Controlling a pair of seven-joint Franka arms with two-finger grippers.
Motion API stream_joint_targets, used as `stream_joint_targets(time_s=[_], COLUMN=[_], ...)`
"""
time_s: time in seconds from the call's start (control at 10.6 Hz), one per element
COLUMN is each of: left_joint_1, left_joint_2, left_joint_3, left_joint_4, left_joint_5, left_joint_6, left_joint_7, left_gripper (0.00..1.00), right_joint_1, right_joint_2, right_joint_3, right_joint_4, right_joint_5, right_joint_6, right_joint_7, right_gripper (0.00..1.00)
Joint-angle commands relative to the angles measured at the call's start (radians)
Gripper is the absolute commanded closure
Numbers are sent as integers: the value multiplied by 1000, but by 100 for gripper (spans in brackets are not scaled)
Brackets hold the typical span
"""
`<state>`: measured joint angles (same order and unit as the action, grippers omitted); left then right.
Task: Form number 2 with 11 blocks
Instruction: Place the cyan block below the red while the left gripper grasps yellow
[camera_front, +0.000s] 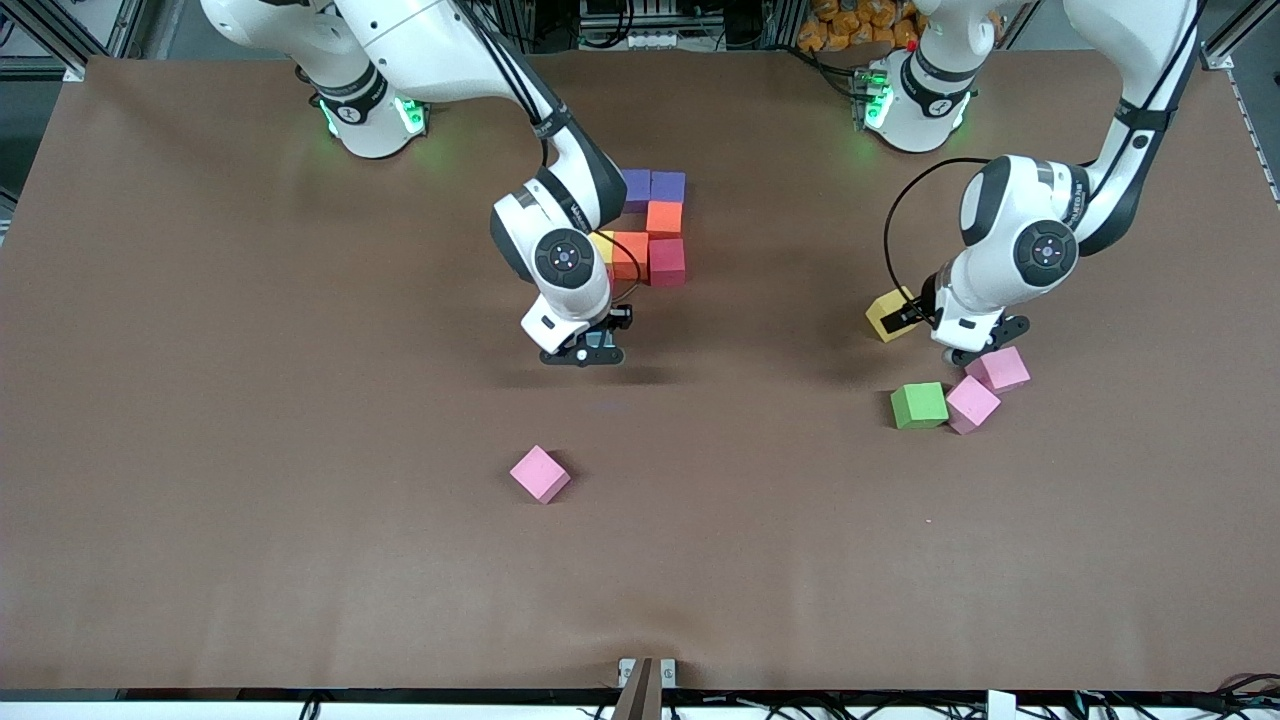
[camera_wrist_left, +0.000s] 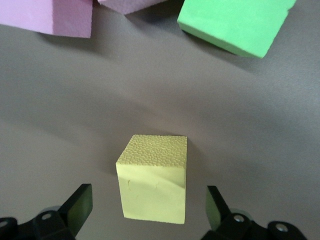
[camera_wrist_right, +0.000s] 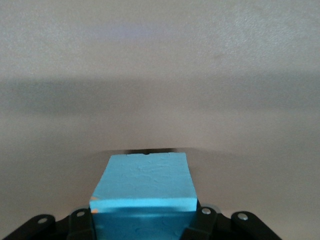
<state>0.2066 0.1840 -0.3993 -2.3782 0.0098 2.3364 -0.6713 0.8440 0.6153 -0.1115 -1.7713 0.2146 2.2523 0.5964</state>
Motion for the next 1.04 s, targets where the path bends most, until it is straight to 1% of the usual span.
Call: stream_joint_targets(time_s=[0.0, 0.66, 0.75, 0.85, 0.94], left_joint_1=[13, 13, 13, 13, 13], left_joint_2=[21, 63, 66, 66, 64], left_joint_3=[-9, -7, -9, -9, -9], left_joint_4=[-16, -15, -15, -15, -13], left_joint_5=[-30, -30, -30, -30, -30], left_joint_6=[37, 49, 49, 49, 49], left_joint_7=[35, 36, 39, 45, 48], left_gripper=[0, 0, 0, 3, 10], right_joint_1=[14, 27, 27, 27, 27], right_joint_2=[0, -2, 0, 0, 0], right_joint_3=[-2, 3, 3, 3, 3], right_joint_4=[-26, -27, -27, -27, -28], right_joint_5=[15, 15, 15, 15, 15], right_joint_6=[6, 6, 4, 4, 4], right_joint_7=[9, 11, 11, 11, 11], right_gripper=[64, 64, 60, 55, 43])
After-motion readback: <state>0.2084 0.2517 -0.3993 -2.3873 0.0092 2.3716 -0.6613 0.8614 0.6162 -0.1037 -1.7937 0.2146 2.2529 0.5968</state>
